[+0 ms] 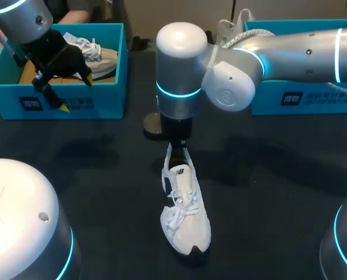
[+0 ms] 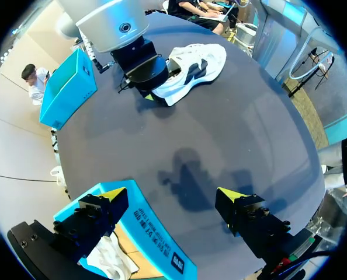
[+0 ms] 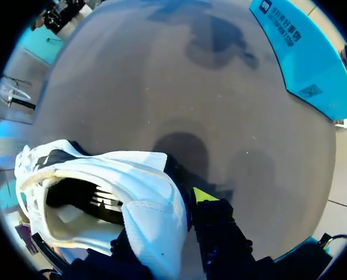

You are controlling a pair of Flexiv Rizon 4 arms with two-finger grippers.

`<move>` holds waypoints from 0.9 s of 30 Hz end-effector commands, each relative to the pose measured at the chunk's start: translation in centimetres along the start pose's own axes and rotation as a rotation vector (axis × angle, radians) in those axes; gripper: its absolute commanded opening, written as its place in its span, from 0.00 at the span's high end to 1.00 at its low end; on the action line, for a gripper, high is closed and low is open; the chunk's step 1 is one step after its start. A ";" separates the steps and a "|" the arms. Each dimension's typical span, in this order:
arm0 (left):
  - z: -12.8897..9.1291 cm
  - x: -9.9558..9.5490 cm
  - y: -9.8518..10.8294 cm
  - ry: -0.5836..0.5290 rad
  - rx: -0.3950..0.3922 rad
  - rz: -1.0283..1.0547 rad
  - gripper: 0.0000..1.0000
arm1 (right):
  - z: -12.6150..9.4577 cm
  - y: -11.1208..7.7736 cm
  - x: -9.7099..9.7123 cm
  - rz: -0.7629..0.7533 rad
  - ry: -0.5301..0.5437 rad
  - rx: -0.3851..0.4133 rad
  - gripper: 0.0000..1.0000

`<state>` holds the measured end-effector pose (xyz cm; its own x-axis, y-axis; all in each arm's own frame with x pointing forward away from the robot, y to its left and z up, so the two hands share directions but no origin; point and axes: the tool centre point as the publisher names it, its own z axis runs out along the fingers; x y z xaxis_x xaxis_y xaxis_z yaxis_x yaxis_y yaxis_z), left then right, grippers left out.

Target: Take the shoe out of the shoebox, open the shoe tongue, remove and reinsert the insole, then place the shoe into the shoebox

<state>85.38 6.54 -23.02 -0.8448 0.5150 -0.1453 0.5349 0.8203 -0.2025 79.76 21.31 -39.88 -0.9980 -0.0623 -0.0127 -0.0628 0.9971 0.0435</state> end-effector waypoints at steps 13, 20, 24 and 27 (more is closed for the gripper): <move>0.0 0.1 0.0 -0.001 -0.002 0.001 0.00 | -12.4 -4.8 -0.3 0.060 -0.065 0.031 1.00; 0.0 0.1 0.0 -0.001 -0.002 0.001 0.00 | -12.4 -4.8 -0.3 0.060 -0.065 0.031 1.00; 0.0 0.1 0.0 -0.001 -0.002 0.001 0.00 | -12.4 -4.8 -0.3 0.060 -0.065 0.031 1.00; 0.0 0.1 0.0 -0.001 -0.002 0.001 0.00 | -12.4 -4.8 -0.3 0.060 -0.065 0.031 1.00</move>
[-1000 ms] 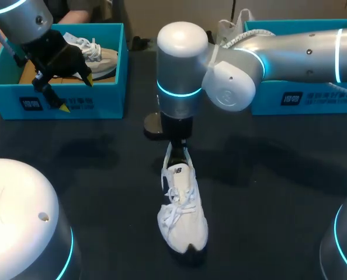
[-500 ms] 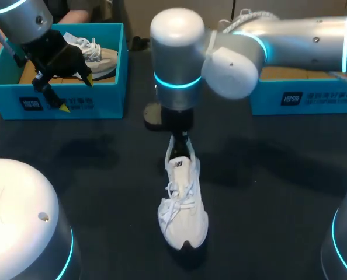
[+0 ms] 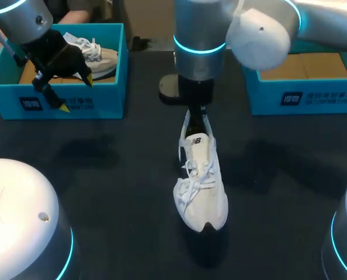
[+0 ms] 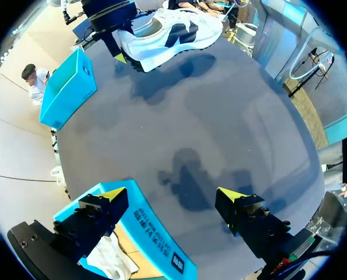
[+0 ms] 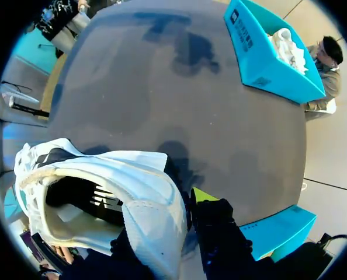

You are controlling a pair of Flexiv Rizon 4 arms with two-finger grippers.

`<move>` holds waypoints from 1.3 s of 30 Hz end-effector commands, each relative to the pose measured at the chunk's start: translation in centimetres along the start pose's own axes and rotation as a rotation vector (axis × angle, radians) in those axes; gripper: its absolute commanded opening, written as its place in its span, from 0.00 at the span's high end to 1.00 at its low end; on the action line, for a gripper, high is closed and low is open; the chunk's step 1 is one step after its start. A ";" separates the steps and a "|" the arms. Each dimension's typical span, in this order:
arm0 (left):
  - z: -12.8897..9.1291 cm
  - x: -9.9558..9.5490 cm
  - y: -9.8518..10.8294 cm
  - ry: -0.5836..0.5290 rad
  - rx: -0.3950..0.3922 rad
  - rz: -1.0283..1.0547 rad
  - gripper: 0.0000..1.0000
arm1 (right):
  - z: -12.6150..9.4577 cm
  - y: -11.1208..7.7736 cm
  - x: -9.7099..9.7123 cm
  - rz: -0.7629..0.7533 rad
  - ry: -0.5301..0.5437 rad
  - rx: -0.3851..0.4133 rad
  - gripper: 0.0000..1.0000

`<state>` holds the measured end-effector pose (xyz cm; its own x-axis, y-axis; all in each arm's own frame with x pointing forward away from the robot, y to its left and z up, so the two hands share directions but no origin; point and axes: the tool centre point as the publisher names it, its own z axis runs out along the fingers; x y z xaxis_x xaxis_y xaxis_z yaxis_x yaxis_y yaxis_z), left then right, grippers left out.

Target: Take the shoe out of the shoebox, open the shoe tongue, remove and reinsert the insole, then place the shoe into the shoebox

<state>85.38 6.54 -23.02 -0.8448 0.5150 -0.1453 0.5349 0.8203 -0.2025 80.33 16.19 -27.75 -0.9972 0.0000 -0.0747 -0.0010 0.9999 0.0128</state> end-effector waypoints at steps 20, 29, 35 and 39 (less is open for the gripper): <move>0.0 0.1 0.0 -0.001 -0.002 0.001 0.00 | -8.6 -10.6 -9.3 -0.011 -0.061 0.134 1.00; 0.0 0.1 0.0 -0.001 -0.002 0.001 0.00 | -8.9 -11.9 -10.5 -0.041 -0.056 0.148 1.00; 0.0 0.1 0.0 -0.001 -0.002 0.001 0.00 | -8.9 -11.9 -10.5 -0.041 -0.056 0.148 1.00; 0.0 0.1 0.0 -0.001 -0.002 0.001 0.00 | -9.0 -12.3 -11.1 0.007 -0.068 0.125 1.00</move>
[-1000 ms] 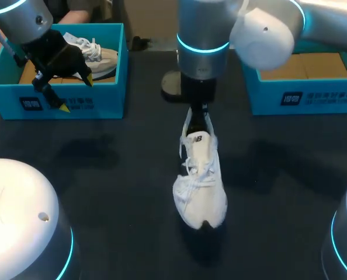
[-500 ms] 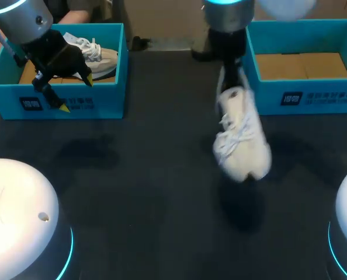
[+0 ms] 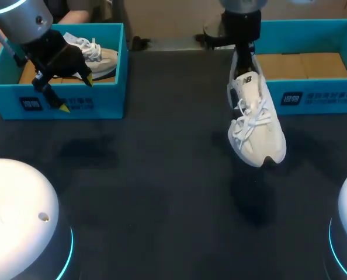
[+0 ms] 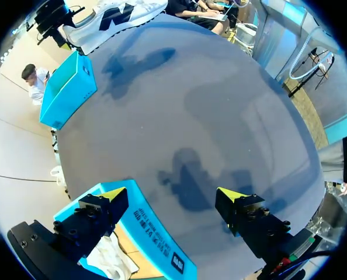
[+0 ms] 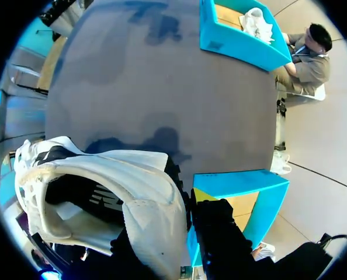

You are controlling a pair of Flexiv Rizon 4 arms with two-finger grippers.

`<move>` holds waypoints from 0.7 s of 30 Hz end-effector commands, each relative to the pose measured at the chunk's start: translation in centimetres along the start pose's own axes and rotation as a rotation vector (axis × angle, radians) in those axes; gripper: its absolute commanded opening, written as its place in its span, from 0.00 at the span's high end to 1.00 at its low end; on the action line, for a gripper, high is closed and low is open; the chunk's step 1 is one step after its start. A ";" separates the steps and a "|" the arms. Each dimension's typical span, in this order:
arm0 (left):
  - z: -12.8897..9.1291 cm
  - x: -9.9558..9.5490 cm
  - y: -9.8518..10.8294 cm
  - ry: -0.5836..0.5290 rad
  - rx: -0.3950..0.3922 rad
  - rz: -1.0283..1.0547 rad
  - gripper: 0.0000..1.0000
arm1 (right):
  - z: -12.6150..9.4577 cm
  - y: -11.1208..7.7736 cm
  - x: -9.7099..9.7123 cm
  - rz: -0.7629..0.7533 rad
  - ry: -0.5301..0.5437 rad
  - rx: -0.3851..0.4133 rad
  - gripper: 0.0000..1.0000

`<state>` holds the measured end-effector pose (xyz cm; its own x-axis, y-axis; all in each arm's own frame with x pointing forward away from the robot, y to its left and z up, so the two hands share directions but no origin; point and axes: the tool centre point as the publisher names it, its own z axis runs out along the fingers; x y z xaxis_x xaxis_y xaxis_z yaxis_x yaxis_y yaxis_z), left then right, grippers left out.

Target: Take the shoe out of the shoebox, open the shoe tongue, remove and reinsert the insole, then place the shoe into the shoebox

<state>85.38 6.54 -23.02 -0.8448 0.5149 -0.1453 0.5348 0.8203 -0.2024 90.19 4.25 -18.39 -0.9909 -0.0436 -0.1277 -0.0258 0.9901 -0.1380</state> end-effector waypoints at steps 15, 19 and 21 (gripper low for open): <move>0.0 0.1 0.0 -0.001 -0.002 0.001 0.00 | -4.2 -12.7 -10.8 0.047 -0.053 0.011 1.00; 0.0 0.1 0.0 -0.001 -0.002 0.001 0.00 | -3.6 -16.2 -13.7 0.005 -0.039 0.029 1.00; 0.0 0.1 0.0 -0.001 -0.002 0.001 0.00 | -3.2 -18.0 -15.0 0.001 -0.029 0.030 1.00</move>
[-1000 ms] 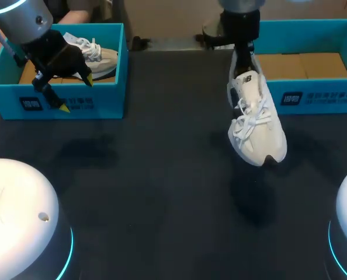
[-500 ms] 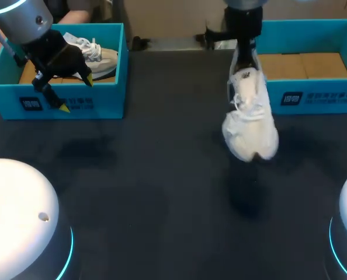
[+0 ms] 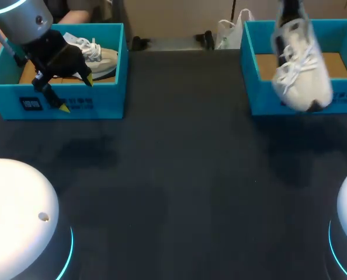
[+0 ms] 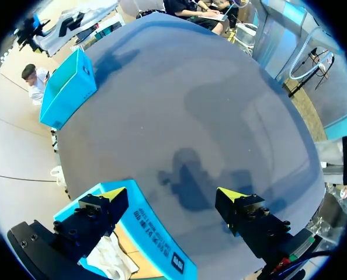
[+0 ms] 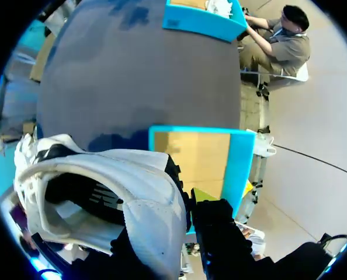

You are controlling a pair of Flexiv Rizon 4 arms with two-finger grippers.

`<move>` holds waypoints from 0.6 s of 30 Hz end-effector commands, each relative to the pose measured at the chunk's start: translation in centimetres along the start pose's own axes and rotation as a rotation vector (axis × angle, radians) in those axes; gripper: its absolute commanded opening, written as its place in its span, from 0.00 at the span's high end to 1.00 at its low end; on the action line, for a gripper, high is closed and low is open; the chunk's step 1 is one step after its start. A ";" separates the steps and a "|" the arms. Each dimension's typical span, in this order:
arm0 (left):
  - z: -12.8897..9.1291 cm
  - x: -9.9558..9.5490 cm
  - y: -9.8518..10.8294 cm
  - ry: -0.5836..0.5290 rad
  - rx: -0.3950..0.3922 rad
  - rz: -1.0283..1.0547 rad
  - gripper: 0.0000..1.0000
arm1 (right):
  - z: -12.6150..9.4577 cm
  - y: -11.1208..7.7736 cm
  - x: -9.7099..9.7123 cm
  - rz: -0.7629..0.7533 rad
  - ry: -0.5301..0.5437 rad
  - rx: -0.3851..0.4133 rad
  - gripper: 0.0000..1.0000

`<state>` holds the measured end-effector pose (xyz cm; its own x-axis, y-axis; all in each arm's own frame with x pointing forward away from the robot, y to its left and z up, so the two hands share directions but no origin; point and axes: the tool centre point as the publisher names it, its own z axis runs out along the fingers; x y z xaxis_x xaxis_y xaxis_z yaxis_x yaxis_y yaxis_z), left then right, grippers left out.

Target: Take the shoe out of the shoebox, open the shoe tongue, remove and reinsert the insole, then place the shoe into the shoebox

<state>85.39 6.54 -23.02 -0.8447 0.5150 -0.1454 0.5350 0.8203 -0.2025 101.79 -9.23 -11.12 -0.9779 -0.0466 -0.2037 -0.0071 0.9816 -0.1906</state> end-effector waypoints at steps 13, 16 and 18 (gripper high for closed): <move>0.0 0.1 0.0 -0.001 -0.002 0.001 0.00 | 2.7 -7.8 -7.1 -0.014 0.063 -0.017 1.00; 0.0 0.1 0.0 -0.001 -0.002 0.001 0.00 | 2.7 -7.8 -7.1 -0.014 0.063 -0.017 1.00; 0.0 0.1 0.0 -0.001 -0.002 0.001 0.00 | 2.7 -7.8 -7.1 -0.014 0.063 -0.017 1.00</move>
<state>85.38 6.54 -23.02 -0.8449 0.5148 -0.1453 0.5347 0.8204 -0.2025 109.22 -17.01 -11.05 -0.9879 -0.0486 -0.1473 -0.0223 0.9842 -0.1756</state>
